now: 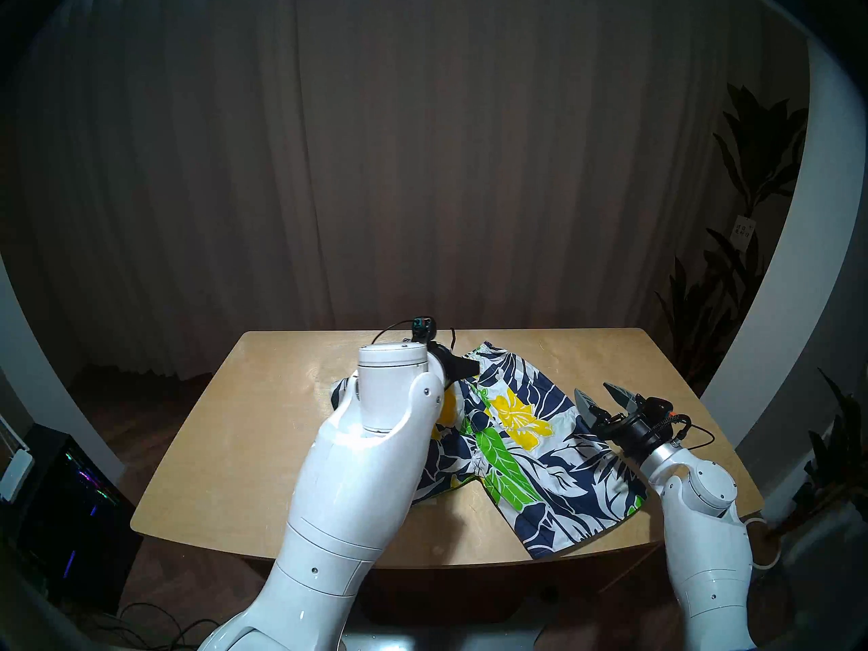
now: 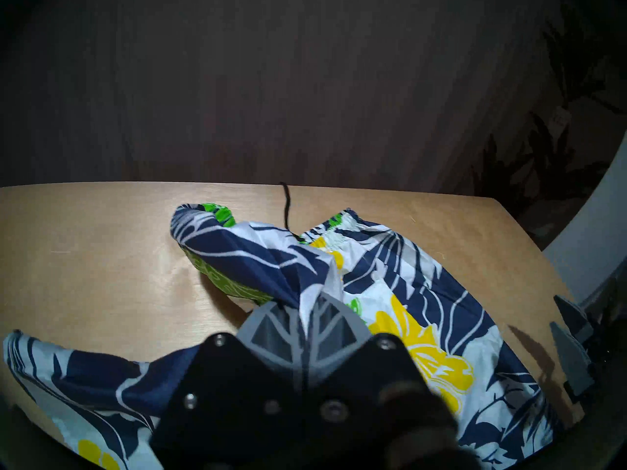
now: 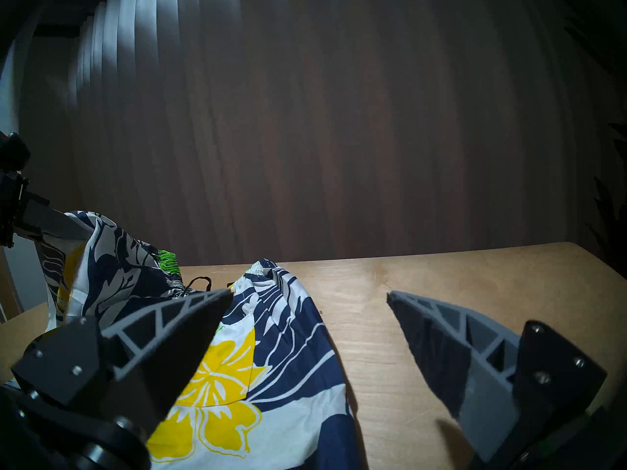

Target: Fold the pants in half lengthwise, then in half again, and set them down flat

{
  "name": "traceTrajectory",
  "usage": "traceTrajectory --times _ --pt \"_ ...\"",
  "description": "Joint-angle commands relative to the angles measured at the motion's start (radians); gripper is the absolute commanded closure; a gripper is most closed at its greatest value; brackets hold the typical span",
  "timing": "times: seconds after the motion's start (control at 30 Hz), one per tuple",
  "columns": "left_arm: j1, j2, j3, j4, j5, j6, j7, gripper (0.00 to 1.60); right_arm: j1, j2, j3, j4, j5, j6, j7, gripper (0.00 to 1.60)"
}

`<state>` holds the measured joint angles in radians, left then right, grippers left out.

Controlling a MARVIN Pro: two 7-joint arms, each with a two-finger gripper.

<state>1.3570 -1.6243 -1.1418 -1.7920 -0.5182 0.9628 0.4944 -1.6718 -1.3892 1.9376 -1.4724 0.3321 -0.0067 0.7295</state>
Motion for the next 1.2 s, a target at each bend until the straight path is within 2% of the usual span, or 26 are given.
traceTrajectory --times 0.0,0.1,0.2,0.23,0.27,0.3,0.37,0.47,0.5,0.53,0.57,0.6,0.63,0.67,0.7,0.73,0.77,0.8,0.83,0.87,0.9,0.93,0.97,1.0,1.03,1.17 --pt "-0.109 -0.047 0.126 0.058 0.000 -0.003 0.027 1.25 0.003 0.002 0.017 -0.014 0.000 -0.007 -0.013 0.00" --pt "-0.133 -0.060 0.174 0.090 0.008 -0.003 0.031 1.22 0.001 0.002 0.023 -0.015 -0.007 -0.006 -0.019 0.00" --pt "-0.163 -0.079 0.208 0.137 0.011 -0.003 0.036 1.27 0.001 0.002 0.027 -0.016 -0.009 -0.005 -0.022 0.00" --pt "-0.177 -0.088 0.221 0.158 0.021 -0.003 0.035 1.49 0.001 0.003 0.029 -0.015 -0.010 -0.005 -0.022 0.00" --pt "-0.200 -0.101 0.232 0.186 0.027 -0.003 0.040 1.49 0.001 0.004 0.031 -0.015 -0.009 -0.005 -0.023 0.00" --pt "-0.163 -0.079 0.237 0.151 0.027 -0.003 0.026 1.60 0.001 0.005 0.033 -0.014 -0.009 -0.005 -0.022 0.00" --pt "-0.205 -0.108 0.257 0.205 0.041 -0.003 0.032 1.51 0.003 0.008 0.037 -0.010 -0.009 -0.004 -0.023 0.00" --pt "-0.240 -0.132 0.292 0.264 0.067 -0.003 0.028 1.27 0.007 0.015 0.045 -0.006 -0.008 -0.002 -0.023 0.00" --pt "-0.223 -0.120 0.304 0.257 0.076 -0.003 0.017 1.31 0.009 0.017 0.049 -0.006 -0.009 -0.002 -0.027 0.00" --pt "-0.247 -0.137 0.320 0.292 0.094 -0.003 0.025 1.39 0.011 0.020 0.051 -0.005 -0.007 -0.001 -0.027 0.00" --pt "-0.252 -0.135 0.338 0.301 0.113 -0.008 0.028 1.36 0.013 0.022 0.055 -0.004 -0.006 0.001 -0.029 0.00" --pt "-0.281 -0.136 0.351 0.338 0.101 -0.005 0.016 1.27 0.015 0.024 0.060 -0.003 -0.008 -0.001 -0.033 0.00" --pt "-0.301 -0.135 0.391 0.378 0.128 -0.021 0.014 1.08 0.022 0.030 0.070 0.001 -0.004 0.001 -0.035 0.00" --pt "-0.272 -0.155 0.376 0.378 0.151 -0.028 0.006 1.03 0.024 0.033 0.075 0.003 -0.003 0.003 -0.035 0.00" --pt "-0.304 -0.146 0.401 0.404 0.139 -0.024 -0.008 0.96 0.028 0.036 0.081 0.004 -0.003 0.000 -0.040 0.00" --pt "-0.292 -0.158 0.401 0.412 0.150 -0.029 -0.011 1.03 0.033 0.039 0.088 0.006 0.000 0.003 -0.043 0.00" --pt "-0.323 -0.152 0.426 0.442 0.143 -0.033 -0.022 1.06 0.037 0.043 0.092 0.008 0.002 0.005 -0.042 0.00" --pt "-0.318 -0.160 0.430 0.452 0.154 -0.038 -0.030 1.03 0.040 0.046 0.097 0.011 0.002 0.003 -0.043 0.00" --pt "-0.316 -0.166 0.435 0.461 0.162 -0.041 -0.036 1.07 0.042 0.049 0.099 0.012 0.001 0.002 -0.044 0.00" --pt "-0.346 -0.160 0.465 0.488 0.158 -0.046 -0.045 1.13 0.044 0.051 0.102 0.015 0.001 0.001 -0.045 0.00" --pt "-0.320 -0.173 0.457 0.486 0.187 -0.056 -0.048 1.12 0.046 0.052 0.104 0.017 0.001 0.000 -0.045 0.00" --pt "-0.360 -0.158 0.500 0.509 0.182 -0.067 -0.055 1.05 0.046 0.056 0.105 0.019 -0.008 -0.008 -0.051 0.00" --pt "-0.355 -0.167 0.498 0.518 0.188 -0.074 -0.062 0.93 0.047 0.058 0.106 0.023 -0.007 -0.009 -0.051 0.00" --pt "-0.355 -0.171 0.502 0.526 0.198 -0.078 -0.069 0.91 0.046 0.062 0.106 0.028 -0.009 -0.009 -0.048 0.00" --pt "-0.377 -0.170 0.519 0.545 0.194 -0.084 -0.075 0.91 0.045 0.066 0.106 0.032 -0.013 -0.016 -0.046 0.00" --pt "-0.378 -0.180 0.508 0.555 0.187 -0.123 -0.096 0.92 0.044 0.069 0.111 0.058 -0.024 -0.017 -0.062 0.00"
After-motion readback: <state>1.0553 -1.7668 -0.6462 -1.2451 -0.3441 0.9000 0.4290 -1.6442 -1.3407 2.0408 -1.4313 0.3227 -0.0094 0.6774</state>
